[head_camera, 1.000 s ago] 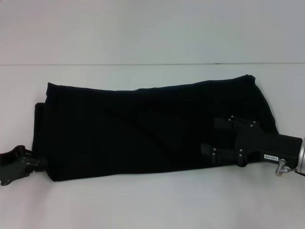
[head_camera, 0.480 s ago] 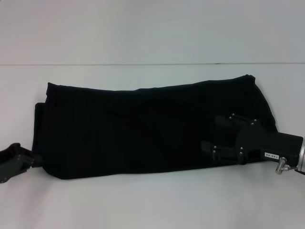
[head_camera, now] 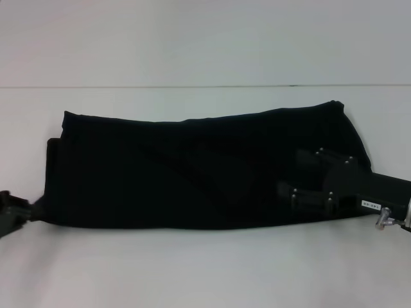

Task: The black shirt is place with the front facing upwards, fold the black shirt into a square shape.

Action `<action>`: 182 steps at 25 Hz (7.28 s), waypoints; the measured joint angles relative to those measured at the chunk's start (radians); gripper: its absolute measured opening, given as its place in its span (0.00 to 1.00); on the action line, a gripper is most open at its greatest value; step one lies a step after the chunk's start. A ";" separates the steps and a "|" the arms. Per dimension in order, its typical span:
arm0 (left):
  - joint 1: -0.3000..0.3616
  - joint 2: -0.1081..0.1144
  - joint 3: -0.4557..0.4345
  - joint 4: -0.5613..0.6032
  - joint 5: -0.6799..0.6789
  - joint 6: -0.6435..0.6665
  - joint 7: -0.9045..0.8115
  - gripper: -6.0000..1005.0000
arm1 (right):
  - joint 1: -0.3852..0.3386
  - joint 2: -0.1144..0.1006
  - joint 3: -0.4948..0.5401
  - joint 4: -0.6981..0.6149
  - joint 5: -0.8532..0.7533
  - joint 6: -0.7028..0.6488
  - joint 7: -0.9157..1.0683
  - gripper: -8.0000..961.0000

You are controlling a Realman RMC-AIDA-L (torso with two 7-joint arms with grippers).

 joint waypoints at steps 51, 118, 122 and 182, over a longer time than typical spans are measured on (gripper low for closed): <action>-0.489 -0.222 0.233 -0.430 -0.334 -0.039 0.268 0.03 | -0.051 -0.001 0.106 0.120 -0.010 0.189 0.007 0.92; -0.431 -0.224 0.292 -0.536 -0.517 -0.167 0.541 0.68 | 0.182 -0.001 0.039 0.186 0.242 0.711 -0.050 0.92; -0.391 -0.223 0.292 -0.490 -0.526 -0.100 0.571 0.73 | 0.158 -0.002 0.037 0.158 0.243 0.720 -0.068 0.92; -0.130 -0.088 0.302 -0.298 -0.593 0.110 0.554 0.79 | 0.269 0.011 -0.056 0.401 0.268 0.557 -0.107 0.92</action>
